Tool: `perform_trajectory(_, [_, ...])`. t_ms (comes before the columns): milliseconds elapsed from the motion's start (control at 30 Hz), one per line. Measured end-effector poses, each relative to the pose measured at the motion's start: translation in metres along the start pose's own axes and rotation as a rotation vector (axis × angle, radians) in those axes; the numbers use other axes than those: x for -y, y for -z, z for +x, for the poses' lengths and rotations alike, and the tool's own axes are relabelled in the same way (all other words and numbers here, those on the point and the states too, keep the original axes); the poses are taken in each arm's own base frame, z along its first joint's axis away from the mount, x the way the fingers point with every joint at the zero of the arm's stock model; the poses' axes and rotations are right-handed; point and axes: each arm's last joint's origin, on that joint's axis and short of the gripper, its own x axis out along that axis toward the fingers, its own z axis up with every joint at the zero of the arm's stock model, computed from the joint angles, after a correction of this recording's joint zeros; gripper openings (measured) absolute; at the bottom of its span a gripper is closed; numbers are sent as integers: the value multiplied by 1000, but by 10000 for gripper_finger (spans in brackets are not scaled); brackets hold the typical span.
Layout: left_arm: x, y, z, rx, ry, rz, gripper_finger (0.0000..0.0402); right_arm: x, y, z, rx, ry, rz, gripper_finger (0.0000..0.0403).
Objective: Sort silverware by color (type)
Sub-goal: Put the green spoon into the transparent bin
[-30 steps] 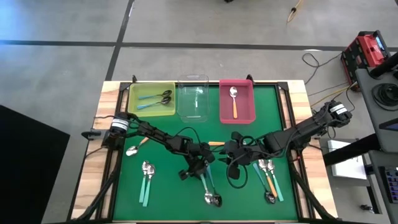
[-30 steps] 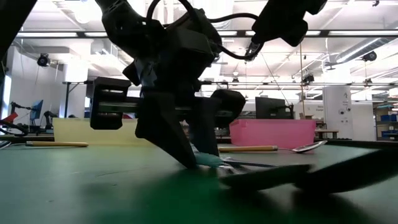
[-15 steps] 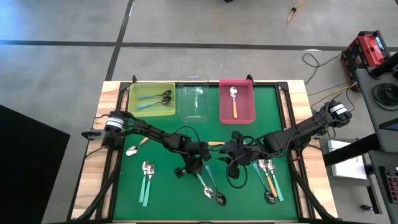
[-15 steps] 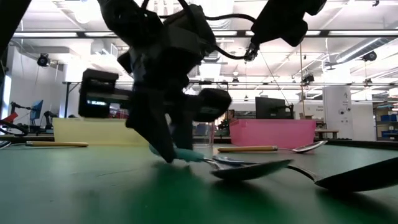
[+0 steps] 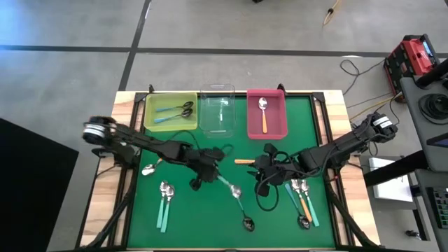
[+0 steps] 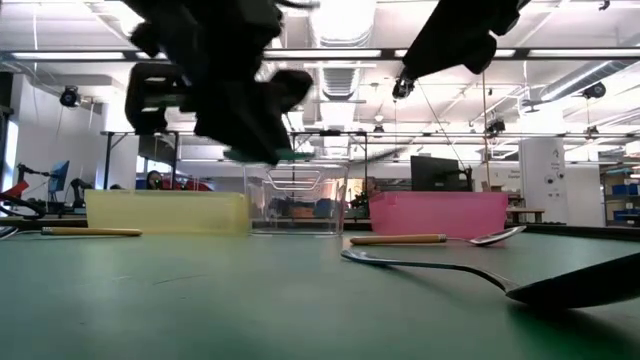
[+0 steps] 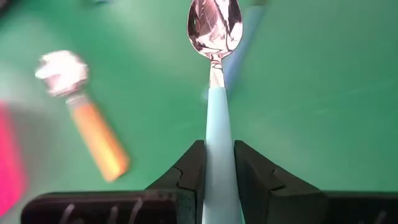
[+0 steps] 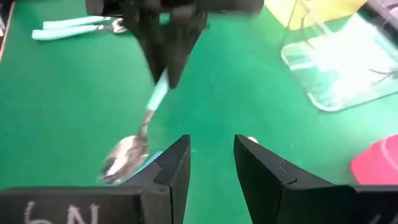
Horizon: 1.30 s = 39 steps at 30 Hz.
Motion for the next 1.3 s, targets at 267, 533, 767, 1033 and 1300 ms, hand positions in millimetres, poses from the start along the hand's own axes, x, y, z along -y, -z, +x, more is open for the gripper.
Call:
perform_trajectory(267, [4,15,-60,102,-537,-141,47,4,-13,-2,133,88,-75,114])
perform_trajectory(533, [6,25,-99,193,-933,-323,51,18,-24,10,284,109,-74,114])
perform_trajectory(767, [2,24,-106,347,-1095,-491,51,42,-23,28,522,135,5,114])
perform_trajectory(1033, [-5,20,-87,383,-1221,-582,51,61,-24,49,777,192,26,114])
perform_trajectory(1300, [-14,16,-63,278,-1318,-546,51,72,-44,73,925,291,38,114])
